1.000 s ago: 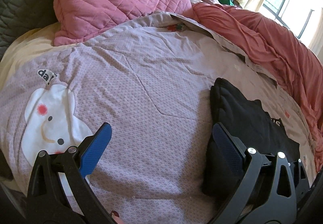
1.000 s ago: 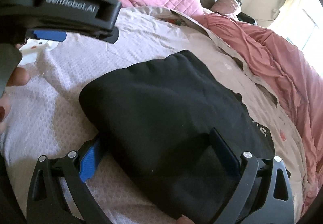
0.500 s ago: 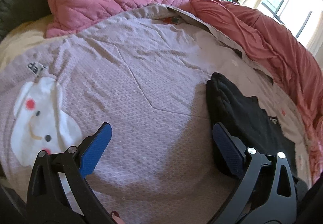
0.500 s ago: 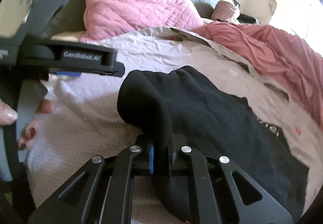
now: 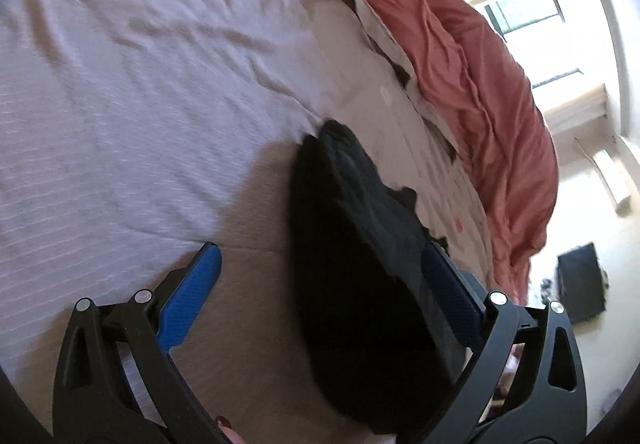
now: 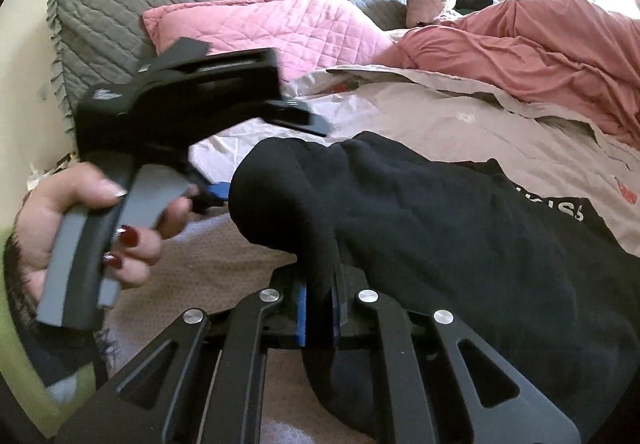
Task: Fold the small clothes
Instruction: 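Grasp the shirt edge with the right tool while the left tool grasps it, then lift and fold the shirt over with both tools, then open both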
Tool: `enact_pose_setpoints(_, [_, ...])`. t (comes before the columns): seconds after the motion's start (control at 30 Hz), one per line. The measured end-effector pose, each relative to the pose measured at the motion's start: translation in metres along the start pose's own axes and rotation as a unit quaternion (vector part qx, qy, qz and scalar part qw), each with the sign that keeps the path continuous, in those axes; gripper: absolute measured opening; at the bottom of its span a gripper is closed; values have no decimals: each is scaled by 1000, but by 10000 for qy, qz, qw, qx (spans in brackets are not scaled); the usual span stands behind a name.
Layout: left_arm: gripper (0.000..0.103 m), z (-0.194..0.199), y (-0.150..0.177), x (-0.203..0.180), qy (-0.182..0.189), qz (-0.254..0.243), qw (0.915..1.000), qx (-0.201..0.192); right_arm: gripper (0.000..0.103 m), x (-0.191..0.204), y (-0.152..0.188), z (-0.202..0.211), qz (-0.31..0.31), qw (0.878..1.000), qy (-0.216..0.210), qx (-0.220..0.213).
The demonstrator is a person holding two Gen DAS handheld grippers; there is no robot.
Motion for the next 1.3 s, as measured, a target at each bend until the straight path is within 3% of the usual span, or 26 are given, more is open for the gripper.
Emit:
enact_pose_setpoints(0.1, [93, -13, 8, -12, 249, 92, 9992, 297, 7, 2, 3, 0, 49, 10000, 10, 13])
enact_pose_setpoints(0.27, [89, -27, 20, -25, 262, -101, 9978, 597, 7, 3, 2, -1, 120, 9999, 48, -12])
enact_pose_setpoints(0.33, [71, -33, 26, -29, 294, -68, 9968, 734, 7, 4, 3, 0, 132, 9999, 67, -13])
enact_pose_setpoints(0.4, [61, -38, 28, -29, 207, -107, 9965, 802, 7, 3, 3, 0, 124, 9999, 79, -20])
enact_pose_setpoints(0.53, [21, -37, 30, -25, -43, -247, 9969, 744, 7, 1, 0, 2, 37, 9999, 76, -75])
enact_pose_setpoints(0.7, [15, -24, 28, -38, -24, -405, 9972, 623, 7, -2, -8, 17, -125, 9995, 56, -280])
enact_pose_setpoints(0.93, [14, -7, 30, -89, 58, -795, 9959, 438, 7, -22, -23, 53, -470, 9962, 169, -713])
enact_pose_setpoints(1.3, [14, -3, 63, -173, 215, -1395, 9890, 434, 7, -73, -40, 121, -1035, 9839, 511, -1361])
Point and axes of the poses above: each gripper's, at about its wrist camera, not at the fingertips, and z roughly against the way its jaws point, x to its left, y to its underside, the point moved 10 cm from there along -z, roughly the way its jaws point, and after that the axes turned 14 degrees about -x, right-handed, at the moved point
